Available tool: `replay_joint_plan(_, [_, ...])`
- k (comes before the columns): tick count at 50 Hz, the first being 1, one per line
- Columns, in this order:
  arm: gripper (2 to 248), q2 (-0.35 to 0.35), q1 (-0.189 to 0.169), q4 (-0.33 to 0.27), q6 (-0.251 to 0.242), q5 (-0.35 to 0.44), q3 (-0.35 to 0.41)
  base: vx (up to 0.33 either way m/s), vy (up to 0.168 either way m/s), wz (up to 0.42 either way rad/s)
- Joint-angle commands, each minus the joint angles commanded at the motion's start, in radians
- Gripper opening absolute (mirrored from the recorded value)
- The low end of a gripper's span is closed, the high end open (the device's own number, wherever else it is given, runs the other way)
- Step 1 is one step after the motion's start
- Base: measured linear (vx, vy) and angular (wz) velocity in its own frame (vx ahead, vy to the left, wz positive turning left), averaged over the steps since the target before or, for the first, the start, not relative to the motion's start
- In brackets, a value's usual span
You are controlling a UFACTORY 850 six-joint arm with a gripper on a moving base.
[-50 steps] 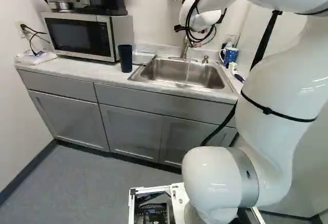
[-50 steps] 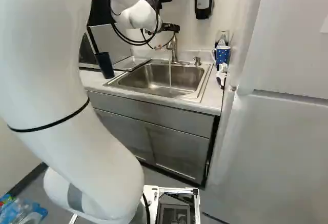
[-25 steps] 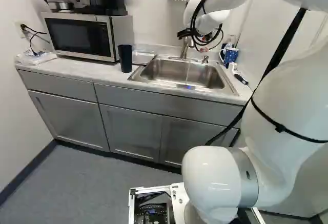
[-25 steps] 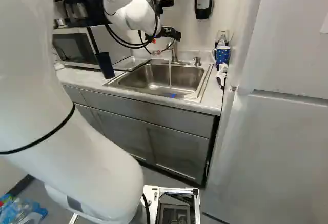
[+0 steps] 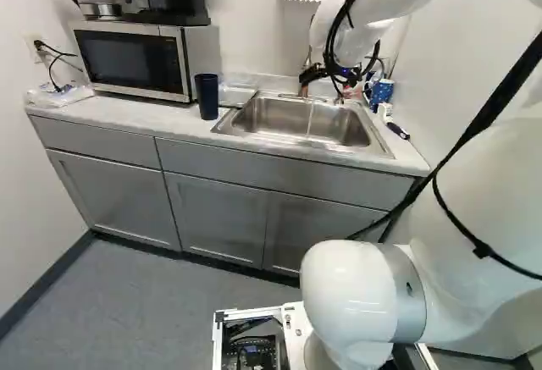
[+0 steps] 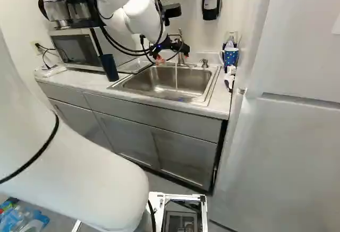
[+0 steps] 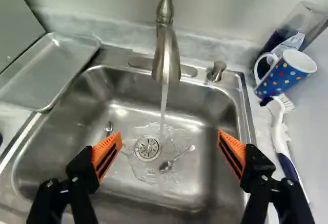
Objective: Rinse the cup and place it in the tray
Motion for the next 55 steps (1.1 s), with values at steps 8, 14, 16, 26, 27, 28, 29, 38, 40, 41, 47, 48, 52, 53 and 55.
replay_joint_plan(8, [247,0.01,-0.001,-0.008,0.0,-0.031,0.009,0.0,0.0,0.0])
replay_joint_plan(14, [247,0.01,-0.001,-0.008,0.0,-0.04,0.009,0.0,0.0,0.0])
replay_joint_plan(16, [247,0.01,-0.001,-0.008,0.0,-0.044,0.009,0.0,0.0,0.0])
replay_joint_plan(26, [247,0.01,-0.001,-0.008,0.0,-0.05,0.009,0.0,0.0,0.0])
replay_joint_plan(27, [247,0.01,-0.001,-0.008,0.0,-0.05,0.009,0.0,0.0,0.0])
replay_joint_plan(28, [247,0.01,-0.001,-0.008,0.0,-0.05,0.009,0.0,0.0,0.0])
replay_joint_plan(29, [247,0.01,-0.001,-0.008,0.0,-0.05,0.009,0.0,0.0,0.0])
replay_joint_plan(38, [247,0.01,0.0,-0.008,0.0,-0.05,0.009,0.0,0.0,0.0])
replay_joint_plan(40, [247,0.011,0.002,-0.008,0.0,-0.05,0.009,0.0,0.0,0.0])
replay_joint_plan(41, [247,0.011,0.003,-0.008,0.0,-0.05,0.009,0.0,0.0,0.0])
replay_joint_plan(47, [247,0.005,0.016,-0.008,0.0,-0.05,0.004,0.0,0.0,0.0])
replay_joint_plan(48, [247,0.003,0.019,-0.008,0.0,-0.05,0.003,0.0,0.0,0.0])
replay_joint_plan(52, [247,-0.002,0.033,-0.008,0.0,-0.05,-0.002,0.0,0.0,0.0])
replay_joint_plan(53, [247,-0.003,0.036,-0.008,0.0,-0.05,-0.003,0.0,0.0,0.0])
replay_joint_plan(55, [247,-0.005,0.043,-0.008,0.0,-0.05,-0.004,0.0,0.0,0.0])
